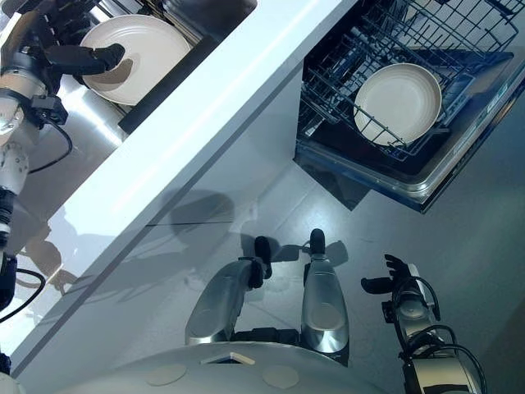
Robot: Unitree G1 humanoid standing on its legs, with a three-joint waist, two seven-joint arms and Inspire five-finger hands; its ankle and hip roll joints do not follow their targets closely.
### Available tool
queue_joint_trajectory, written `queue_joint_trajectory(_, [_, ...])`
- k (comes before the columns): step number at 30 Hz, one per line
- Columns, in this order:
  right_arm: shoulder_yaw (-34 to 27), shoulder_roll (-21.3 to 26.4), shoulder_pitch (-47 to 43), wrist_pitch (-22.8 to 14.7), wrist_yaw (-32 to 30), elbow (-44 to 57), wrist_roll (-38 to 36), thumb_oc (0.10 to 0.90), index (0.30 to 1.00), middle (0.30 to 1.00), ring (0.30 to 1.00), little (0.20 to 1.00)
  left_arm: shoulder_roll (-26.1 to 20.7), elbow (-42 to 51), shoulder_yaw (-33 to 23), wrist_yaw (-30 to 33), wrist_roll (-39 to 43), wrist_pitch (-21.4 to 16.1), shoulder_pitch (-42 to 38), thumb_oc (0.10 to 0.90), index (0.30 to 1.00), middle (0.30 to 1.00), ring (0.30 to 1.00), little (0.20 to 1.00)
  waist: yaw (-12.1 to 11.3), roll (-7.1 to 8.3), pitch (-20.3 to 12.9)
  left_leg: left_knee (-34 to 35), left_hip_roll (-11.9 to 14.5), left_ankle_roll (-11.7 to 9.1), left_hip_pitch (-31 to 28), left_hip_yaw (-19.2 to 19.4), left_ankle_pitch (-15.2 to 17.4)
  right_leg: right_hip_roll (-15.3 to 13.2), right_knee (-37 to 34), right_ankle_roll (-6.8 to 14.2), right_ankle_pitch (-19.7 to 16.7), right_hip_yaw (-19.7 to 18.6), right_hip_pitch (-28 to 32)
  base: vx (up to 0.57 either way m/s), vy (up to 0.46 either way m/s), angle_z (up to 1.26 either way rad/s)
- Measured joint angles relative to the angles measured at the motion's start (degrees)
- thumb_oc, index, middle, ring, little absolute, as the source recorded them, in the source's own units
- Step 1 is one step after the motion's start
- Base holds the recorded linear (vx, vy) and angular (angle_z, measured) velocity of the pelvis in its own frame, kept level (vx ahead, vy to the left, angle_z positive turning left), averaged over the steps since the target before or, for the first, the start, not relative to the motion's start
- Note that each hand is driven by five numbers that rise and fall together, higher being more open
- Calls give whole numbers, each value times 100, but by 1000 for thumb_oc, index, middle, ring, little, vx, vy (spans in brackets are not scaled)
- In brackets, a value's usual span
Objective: Pick up plates and place into dishwasher.
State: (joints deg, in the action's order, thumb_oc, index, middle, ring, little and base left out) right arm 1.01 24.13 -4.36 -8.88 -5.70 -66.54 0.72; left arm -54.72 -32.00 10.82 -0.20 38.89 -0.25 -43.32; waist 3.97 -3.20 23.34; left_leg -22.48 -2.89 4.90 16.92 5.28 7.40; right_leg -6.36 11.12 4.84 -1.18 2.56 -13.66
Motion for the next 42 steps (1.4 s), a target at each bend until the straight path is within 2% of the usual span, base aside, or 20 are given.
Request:
queue_joint_trajectory(9, [-1,-1,6,-9,1,8,47,800,900,900,900,900,31,-33,-82,-225,53,42,23,800,900,900,900,900,2,-27,-16,-2,12,-2,29,-23,-2,-4,4,21,17,-1,-17,-29,-18,1])
queue_joint_trajectory(21, [-1,1,14,-1,4,29,62,800,900,900,900,900,30,-80,-230,-914,57,409,33,800,900,900,900,900,-18,-135,-80,-9,8,-2,40,-35,-2,-6,3,22,17,3,-16,-1,-3,0])
queue_joint_trajectory(38, [1,2,19,93,3,151,58,800,900,900,900,900,31,-117,-432,-1095,495,919,-17,800,900,900,900,900,-40,-142,-92,-9,1,-2,33,-44,-4,-5,3,24,19,14,1,0,0,0])
queue_joint_trajectory(42, [1,1,29,146,3,157,55,800,900,900,900,900,97,-286,-443,-1182,484,985,-16,800,900,900,900,900,-30,-143,-219,6,-1,-2,33,-45,-4,-5,-11,25,20,17,1,0,0,0])
